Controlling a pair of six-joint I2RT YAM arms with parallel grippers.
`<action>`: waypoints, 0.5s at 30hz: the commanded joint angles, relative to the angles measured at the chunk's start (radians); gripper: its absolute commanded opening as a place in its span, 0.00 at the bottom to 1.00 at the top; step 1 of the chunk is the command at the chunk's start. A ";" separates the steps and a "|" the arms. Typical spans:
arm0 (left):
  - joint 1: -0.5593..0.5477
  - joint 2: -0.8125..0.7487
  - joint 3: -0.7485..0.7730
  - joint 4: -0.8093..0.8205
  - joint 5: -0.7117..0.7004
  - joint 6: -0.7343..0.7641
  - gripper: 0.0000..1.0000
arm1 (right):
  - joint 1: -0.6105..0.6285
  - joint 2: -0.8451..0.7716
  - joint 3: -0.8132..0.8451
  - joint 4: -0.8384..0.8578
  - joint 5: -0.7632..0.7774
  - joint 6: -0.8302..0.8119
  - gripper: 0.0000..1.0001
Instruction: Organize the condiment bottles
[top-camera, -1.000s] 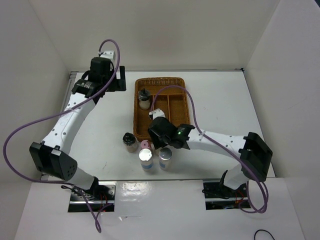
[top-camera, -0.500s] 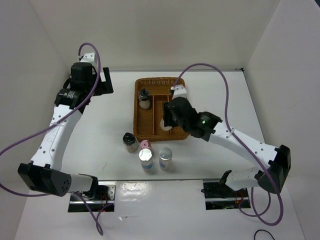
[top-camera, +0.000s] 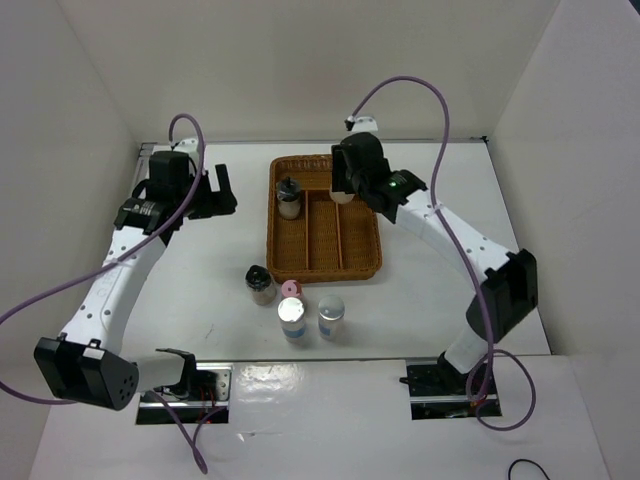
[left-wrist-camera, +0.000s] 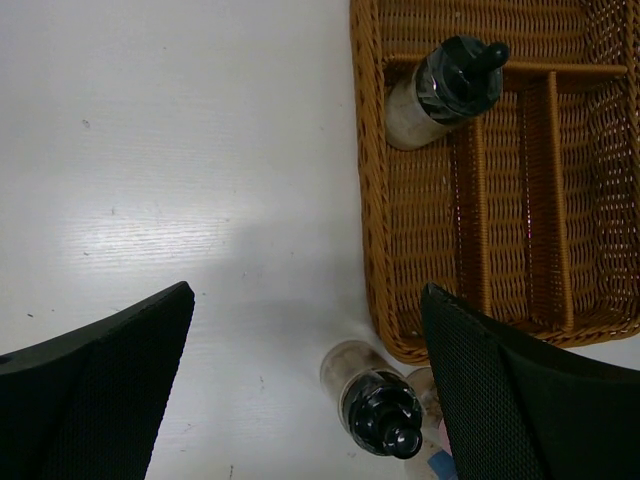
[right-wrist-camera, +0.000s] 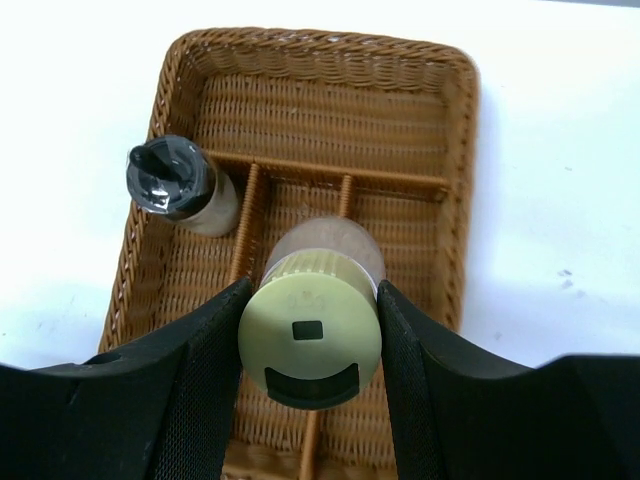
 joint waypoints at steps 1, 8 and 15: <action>0.004 -0.046 -0.001 0.029 0.025 -0.020 1.00 | -0.002 0.082 0.080 0.081 -0.043 -0.031 0.40; 0.004 -0.065 -0.021 0.018 0.085 -0.020 1.00 | -0.011 0.237 0.129 0.124 -0.078 -0.040 0.40; 0.004 -0.055 -0.031 -0.002 0.107 -0.007 1.00 | -0.011 0.346 0.187 0.151 -0.114 -0.060 0.39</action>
